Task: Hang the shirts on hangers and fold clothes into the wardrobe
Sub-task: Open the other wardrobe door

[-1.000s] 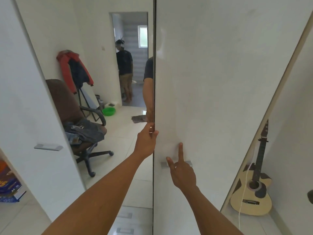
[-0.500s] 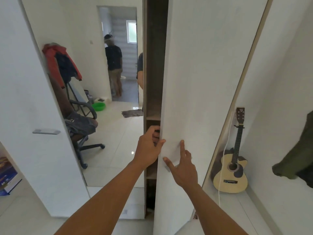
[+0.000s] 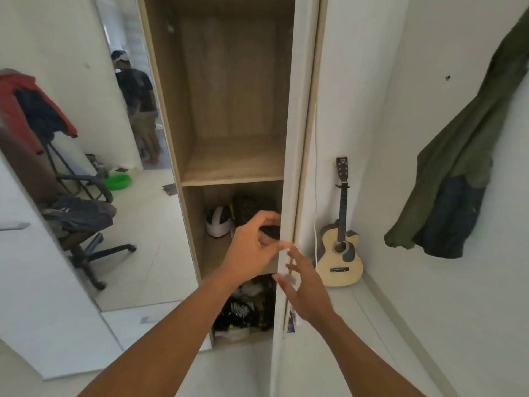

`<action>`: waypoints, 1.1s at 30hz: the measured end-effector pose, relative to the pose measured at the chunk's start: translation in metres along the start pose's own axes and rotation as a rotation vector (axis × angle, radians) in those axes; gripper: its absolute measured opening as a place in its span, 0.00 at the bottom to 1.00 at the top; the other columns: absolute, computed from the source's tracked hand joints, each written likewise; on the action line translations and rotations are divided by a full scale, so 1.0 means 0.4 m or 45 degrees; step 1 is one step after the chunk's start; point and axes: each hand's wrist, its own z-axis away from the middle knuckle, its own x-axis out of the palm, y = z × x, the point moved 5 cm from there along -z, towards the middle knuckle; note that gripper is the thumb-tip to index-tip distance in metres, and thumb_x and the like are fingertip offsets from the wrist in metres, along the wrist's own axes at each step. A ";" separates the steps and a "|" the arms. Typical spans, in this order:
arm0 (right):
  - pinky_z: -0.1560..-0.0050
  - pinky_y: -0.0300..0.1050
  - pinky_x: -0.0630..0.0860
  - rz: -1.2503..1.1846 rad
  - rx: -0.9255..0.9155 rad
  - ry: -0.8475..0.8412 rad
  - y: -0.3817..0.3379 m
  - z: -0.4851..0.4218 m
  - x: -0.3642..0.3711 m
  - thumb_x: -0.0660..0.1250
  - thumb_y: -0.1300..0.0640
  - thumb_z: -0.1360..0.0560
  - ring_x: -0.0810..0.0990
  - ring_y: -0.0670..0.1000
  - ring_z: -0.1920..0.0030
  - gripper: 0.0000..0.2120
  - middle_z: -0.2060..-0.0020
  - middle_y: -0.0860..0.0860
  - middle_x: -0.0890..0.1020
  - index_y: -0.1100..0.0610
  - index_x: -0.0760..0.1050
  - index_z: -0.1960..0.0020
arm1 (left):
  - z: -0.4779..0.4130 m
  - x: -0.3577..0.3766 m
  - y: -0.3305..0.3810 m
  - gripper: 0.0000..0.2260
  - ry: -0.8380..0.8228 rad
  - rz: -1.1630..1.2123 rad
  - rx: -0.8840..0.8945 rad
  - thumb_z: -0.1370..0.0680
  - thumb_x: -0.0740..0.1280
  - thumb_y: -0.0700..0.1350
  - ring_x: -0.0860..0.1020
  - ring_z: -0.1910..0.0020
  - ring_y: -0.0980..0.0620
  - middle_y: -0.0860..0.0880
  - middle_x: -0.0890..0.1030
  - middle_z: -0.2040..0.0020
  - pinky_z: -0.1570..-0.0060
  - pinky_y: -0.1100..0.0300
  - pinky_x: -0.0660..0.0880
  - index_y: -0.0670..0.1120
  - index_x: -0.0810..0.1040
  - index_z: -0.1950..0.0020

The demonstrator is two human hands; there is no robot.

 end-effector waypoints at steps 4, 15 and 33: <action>0.38 0.44 0.78 0.029 0.054 0.064 0.041 0.055 -0.125 0.66 0.44 0.21 0.77 0.36 0.40 0.35 0.29 0.40 0.71 0.27 0.45 0.27 | -0.003 0.134 0.069 0.22 -0.025 0.015 0.007 0.24 0.74 0.42 0.84 0.58 0.57 0.57 0.79 0.38 0.52 0.54 0.82 0.54 0.73 0.33; 0.34 0.39 0.70 0.079 0.115 0.151 0.184 0.113 -0.362 0.64 0.52 0.18 0.69 0.46 0.27 0.37 0.22 0.40 0.61 0.32 0.42 0.23 | -0.084 0.420 0.192 0.32 -0.277 -0.311 0.025 0.19 0.64 0.39 0.76 0.36 0.48 0.53 0.71 0.28 0.35 0.53 0.75 0.62 0.56 0.21; 0.51 0.36 0.77 0.240 0.269 0.078 0.290 0.076 -0.546 0.71 0.49 0.23 0.79 0.48 0.39 0.49 0.26 0.41 0.67 0.36 0.35 0.22 | -0.203 0.606 0.192 0.43 -0.433 -0.505 0.027 0.23 0.71 0.51 0.57 0.22 0.46 0.59 0.49 0.20 0.27 0.45 0.65 0.73 0.41 0.25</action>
